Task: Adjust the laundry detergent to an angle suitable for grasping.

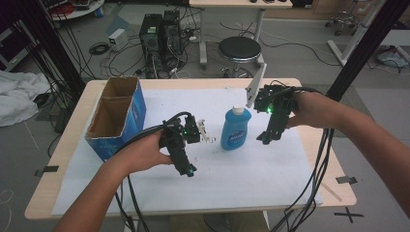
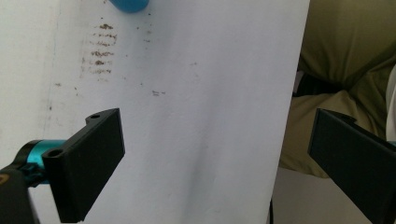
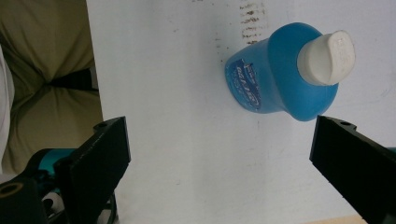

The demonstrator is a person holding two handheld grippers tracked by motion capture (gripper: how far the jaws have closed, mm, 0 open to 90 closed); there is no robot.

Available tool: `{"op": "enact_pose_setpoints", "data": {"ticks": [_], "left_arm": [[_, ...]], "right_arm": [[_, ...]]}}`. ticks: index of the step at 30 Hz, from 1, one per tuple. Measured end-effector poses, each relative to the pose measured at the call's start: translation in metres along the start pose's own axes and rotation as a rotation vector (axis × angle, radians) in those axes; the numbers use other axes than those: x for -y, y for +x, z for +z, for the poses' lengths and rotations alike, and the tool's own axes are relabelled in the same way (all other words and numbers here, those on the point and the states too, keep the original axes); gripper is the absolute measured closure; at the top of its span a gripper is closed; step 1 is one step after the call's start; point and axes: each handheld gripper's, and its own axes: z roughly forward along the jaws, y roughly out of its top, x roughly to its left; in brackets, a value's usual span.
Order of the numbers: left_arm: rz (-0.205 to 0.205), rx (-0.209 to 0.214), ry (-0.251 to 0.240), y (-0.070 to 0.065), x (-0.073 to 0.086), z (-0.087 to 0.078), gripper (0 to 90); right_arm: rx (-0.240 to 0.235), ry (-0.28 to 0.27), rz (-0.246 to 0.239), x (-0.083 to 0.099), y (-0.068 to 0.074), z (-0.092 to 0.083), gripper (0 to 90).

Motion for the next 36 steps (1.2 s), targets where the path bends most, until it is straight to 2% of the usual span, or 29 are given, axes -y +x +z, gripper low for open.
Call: {"op": "enact_pose_setpoints", "data": {"ticks": [26, 30, 33, 34, 35, 36], "left_arm": [[-0.04, -0.043, -0.006, 0.007, 0.009, -0.005, 3.8], [-0.066, -0.081, -0.052, 0.011, 0.01, -0.005, 3.7], [-0.1, -0.108, -0.127, 0.015, 0.013, -0.005, 3.7], [-0.1, -0.108, -0.127, 0.015, 0.013, -0.005, 3.8], [-0.126, -0.12, -0.183, 0.018, 0.015, -0.003, 3.8], [-0.138, -0.126, -0.209, 0.019, 0.016, -0.002, 3.8]], "right_arm": [[-0.001, -0.006, -0.007, 0.0, 0.0, 0.0, 4.1], [0.003, -0.008, -0.005, 0.002, 0.0, -0.002, 4.0], [0.007, -0.011, -0.007, 0.003, 0.001, -0.002, 4.1], [0.007, -0.011, -0.007, 0.003, 0.001, -0.002, 4.1], [0.011, -0.016, -0.004, 0.004, 0.001, -0.003, 4.1], [0.01, -0.018, -0.005, 0.004, 0.001, -0.004, 4.0]]}}
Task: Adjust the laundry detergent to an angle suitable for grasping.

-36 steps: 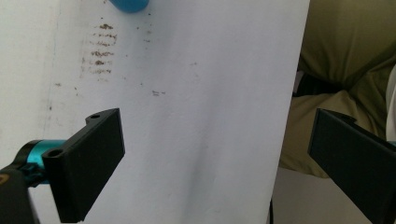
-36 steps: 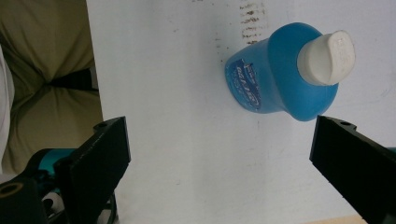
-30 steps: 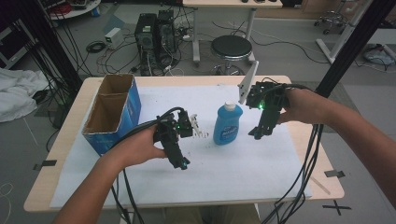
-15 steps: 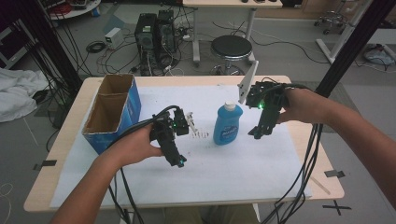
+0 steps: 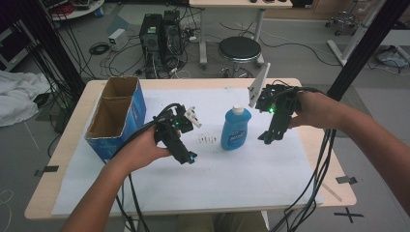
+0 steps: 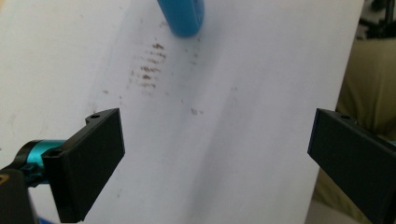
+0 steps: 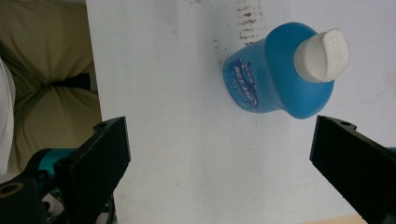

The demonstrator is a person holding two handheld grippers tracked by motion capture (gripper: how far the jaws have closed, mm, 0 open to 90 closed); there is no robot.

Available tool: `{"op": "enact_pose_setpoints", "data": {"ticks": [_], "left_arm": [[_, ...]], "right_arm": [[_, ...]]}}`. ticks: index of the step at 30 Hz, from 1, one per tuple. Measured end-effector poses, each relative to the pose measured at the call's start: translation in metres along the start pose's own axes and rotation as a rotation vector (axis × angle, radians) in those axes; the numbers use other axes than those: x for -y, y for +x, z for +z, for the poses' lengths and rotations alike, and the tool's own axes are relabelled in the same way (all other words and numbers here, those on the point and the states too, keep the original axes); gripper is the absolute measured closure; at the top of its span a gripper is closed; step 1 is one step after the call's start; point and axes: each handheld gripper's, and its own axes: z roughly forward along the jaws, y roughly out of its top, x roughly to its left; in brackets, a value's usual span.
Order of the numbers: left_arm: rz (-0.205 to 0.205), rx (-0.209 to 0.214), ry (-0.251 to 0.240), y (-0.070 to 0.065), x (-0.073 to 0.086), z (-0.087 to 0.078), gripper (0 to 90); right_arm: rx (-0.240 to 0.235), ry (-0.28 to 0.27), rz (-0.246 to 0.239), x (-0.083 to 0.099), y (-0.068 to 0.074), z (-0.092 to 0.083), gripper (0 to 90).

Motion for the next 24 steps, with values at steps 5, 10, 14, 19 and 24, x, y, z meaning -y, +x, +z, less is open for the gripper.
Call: {"op": "enact_pose_setpoints", "data": {"ticks": [5, 10, 14, 19, 24], "left_arm": [[-0.043, -0.012, -0.074, 0.003, 0.005, 0.006, 3.8], [-0.073, -0.034, -0.147, 0.008, 0.012, 0.015, 3.8], [-0.109, -0.06, -0.251, 0.01, 0.021, 0.02, 3.7], [-0.175, -0.091, -0.413, 0.01, 0.032, 0.027, 3.8], [-0.196, -0.068, -0.504, 0.011, 0.037, 0.038, 3.7]], "right_arm": [[0.001, -0.001, 0.004, 0.001, 0.0, 0.0, 4.1], [0.002, -0.002, 0.003, 0.0, -0.001, 0.001, 4.0], [0.002, -0.003, -0.002, 0.0, -0.001, 0.001, 4.0], [0.001, -0.006, -0.003, -0.001, -0.003, 0.002, 4.1], [-0.003, -0.015, -0.005, -0.002, -0.004, 0.002, 4.0]]}}
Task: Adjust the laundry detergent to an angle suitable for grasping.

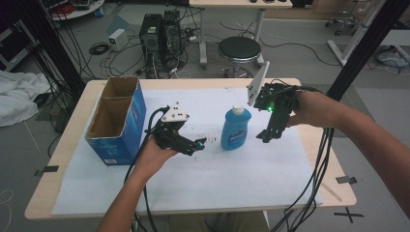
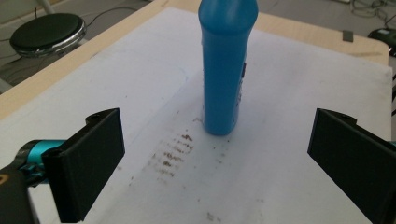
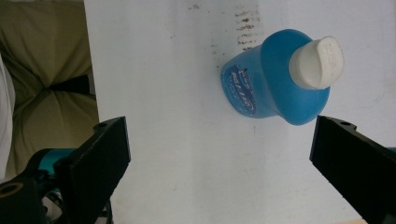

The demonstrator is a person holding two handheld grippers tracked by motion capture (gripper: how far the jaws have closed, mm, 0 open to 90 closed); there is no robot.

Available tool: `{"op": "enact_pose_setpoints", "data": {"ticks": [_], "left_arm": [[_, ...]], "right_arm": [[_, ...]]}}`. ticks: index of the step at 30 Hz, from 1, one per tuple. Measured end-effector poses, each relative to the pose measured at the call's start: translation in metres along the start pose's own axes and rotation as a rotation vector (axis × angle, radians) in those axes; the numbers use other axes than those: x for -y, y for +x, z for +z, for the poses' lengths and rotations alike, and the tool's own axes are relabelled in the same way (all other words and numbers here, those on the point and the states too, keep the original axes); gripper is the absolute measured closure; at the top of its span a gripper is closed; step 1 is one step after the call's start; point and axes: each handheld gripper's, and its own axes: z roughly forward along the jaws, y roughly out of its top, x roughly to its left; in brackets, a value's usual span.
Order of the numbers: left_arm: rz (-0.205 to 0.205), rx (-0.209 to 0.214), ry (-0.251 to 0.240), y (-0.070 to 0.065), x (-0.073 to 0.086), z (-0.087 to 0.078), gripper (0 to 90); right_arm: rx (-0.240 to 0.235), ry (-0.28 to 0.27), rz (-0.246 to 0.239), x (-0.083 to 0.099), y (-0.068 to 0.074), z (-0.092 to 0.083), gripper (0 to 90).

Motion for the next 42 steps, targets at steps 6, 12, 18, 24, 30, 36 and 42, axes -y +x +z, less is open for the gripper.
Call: {"op": "enact_pose_setpoints", "data": {"ticks": [6, 12, 18, 24, 30, 36, 42], "left_arm": [[-0.015, 0.043, -0.047, 0.003, 0.005, 0.016, 3.7], [-0.016, 0.052, -0.072, 0.006, 0.004, 0.032, 3.7], [-0.015, 0.075, -0.08, 0.009, 0.004, 0.046, 3.7], [-0.024, 0.098, -0.105, 0.011, 0.002, 0.058, 3.7], [-0.004, 0.104, -0.114, 0.01, 0.001, 0.07, 3.7], [0.01, 0.127, -0.126, 0.01, 0.001, 0.084, 3.7], [0.007, 0.139, -0.113, 0.011, 0.003, 0.099, 3.7]], "right_arm": [[-0.009, 0.003, 0.006, 0.0, -0.001, -0.001, 4.0], [-0.01, 0.0, 0.011, 0.002, -0.002, -0.001, 4.1], [-0.015, 0.005, 0.013, 0.002, -0.002, 0.0, 4.0], [-0.021, 0.005, 0.018, 0.002, -0.003, 0.0, 4.1], [-0.026, 0.0, 0.02, 0.002, -0.004, -0.001, 4.1], [-0.023, -0.01, 0.021, 0.005, -0.006, -0.004, 4.1], [-0.028, -0.014, 0.021, 0.004, -0.007, -0.004, 4.0]]}}
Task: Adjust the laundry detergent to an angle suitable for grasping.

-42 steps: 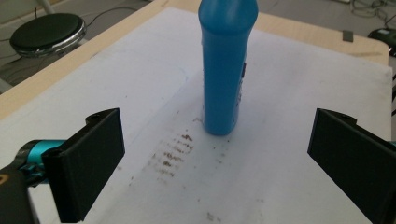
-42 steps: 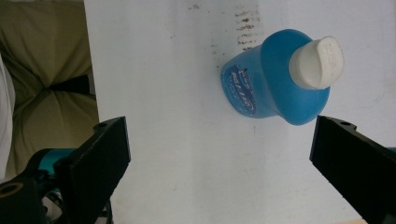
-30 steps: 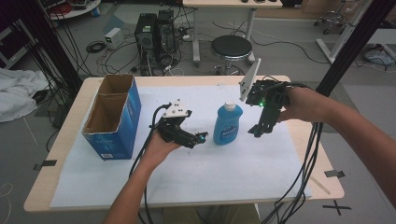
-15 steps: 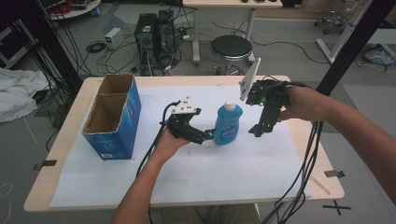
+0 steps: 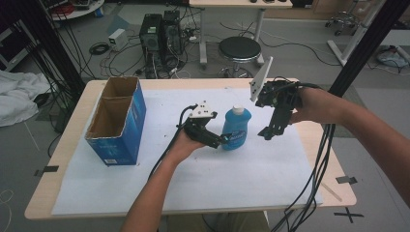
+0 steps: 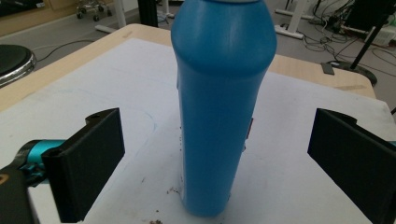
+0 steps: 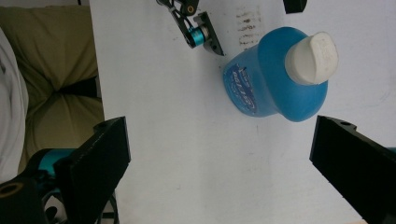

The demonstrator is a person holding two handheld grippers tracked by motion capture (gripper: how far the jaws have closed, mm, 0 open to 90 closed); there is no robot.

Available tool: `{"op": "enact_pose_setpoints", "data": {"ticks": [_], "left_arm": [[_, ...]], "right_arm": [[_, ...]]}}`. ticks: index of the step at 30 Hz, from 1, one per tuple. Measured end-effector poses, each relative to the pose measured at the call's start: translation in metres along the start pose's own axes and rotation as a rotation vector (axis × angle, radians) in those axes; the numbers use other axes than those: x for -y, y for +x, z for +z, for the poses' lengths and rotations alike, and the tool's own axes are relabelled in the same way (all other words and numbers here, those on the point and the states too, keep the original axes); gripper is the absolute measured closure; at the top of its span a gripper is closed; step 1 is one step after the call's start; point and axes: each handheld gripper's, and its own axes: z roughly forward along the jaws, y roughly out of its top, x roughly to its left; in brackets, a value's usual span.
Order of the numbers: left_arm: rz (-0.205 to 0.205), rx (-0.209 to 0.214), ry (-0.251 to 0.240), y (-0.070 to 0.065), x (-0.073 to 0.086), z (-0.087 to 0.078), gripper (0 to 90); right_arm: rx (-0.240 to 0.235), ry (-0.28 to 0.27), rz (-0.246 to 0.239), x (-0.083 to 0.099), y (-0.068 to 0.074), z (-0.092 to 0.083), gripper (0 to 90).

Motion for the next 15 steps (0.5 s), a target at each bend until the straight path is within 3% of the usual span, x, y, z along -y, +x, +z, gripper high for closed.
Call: {"op": "enact_pose_setpoints", "data": {"ticks": [11, 15], "left_arm": [[-0.017, 0.001, -0.003, 0.001, 0.001, 0.02, 3.7], [-0.044, 0.005, -0.016, 0.002, 0.003, 0.026, 3.7]], "right_arm": [[0.004, 0.005, 0.003, -0.002, -0.002, -0.001, 4.0], [0.005, 0.001, 0.01, -0.001, -0.003, -0.002, 4.1]]}}
